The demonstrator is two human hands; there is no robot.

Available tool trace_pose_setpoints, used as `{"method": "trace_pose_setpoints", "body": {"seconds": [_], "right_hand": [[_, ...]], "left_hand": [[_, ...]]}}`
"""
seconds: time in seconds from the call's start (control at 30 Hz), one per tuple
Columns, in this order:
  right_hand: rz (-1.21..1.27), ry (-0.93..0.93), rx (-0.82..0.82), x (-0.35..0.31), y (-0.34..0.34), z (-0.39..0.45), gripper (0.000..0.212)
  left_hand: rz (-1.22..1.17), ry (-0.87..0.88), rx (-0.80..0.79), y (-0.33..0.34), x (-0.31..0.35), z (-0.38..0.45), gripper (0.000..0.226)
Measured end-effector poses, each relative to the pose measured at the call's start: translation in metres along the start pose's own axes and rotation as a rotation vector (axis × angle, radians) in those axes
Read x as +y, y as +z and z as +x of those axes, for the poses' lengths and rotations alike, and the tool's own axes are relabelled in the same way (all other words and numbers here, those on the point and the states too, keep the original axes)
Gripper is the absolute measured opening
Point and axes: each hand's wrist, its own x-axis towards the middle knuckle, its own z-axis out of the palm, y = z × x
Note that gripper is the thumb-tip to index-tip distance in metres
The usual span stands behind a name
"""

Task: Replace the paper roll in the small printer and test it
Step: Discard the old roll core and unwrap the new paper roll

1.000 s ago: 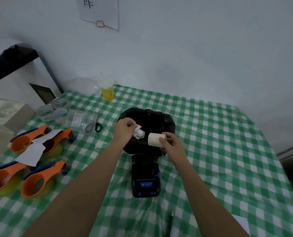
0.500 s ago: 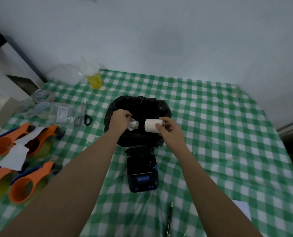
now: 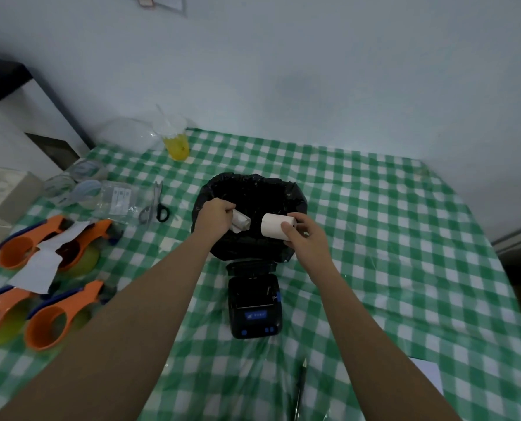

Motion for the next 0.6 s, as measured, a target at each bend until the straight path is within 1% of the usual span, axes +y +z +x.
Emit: {"method": "trace_pose_setpoints", "body": {"seconds": [0.13,0.27,0.37,0.5,0.53,0.6], "right_hand": [[0.016,0.004,-0.002,-0.003,0.0,-0.006,0.028],[0.065,-0.002,0.003,-0.005,0.0,-0.014,0.028],[0.183,0.028,-0.004,-0.006,0.002,-0.022,0.026],[0.342,0.135,0.001,-0.007,0.005,-0.031,0.021],[0.373,0.161,-0.002,-0.006,0.006,-0.034,0.019],[0.42,0.205,-0.02,-0.004,0.008,-0.041,0.015]], "left_hand": [[-0.022,0.008,-0.022,-0.006,0.0,-0.009,0.033],[-0.11,0.011,-0.001,-0.012,0.005,-0.023,0.032],[-0.234,0.044,-0.026,-0.018,0.02,-0.045,0.03],[-0.372,0.064,-0.048,-0.021,0.036,-0.084,0.027],[-0.385,0.067,-0.065,-0.019,0.039,-0.094,0.029],[-0.379,0.085,-0.107,-0.013,0.042,-0.115,0.044]]}}
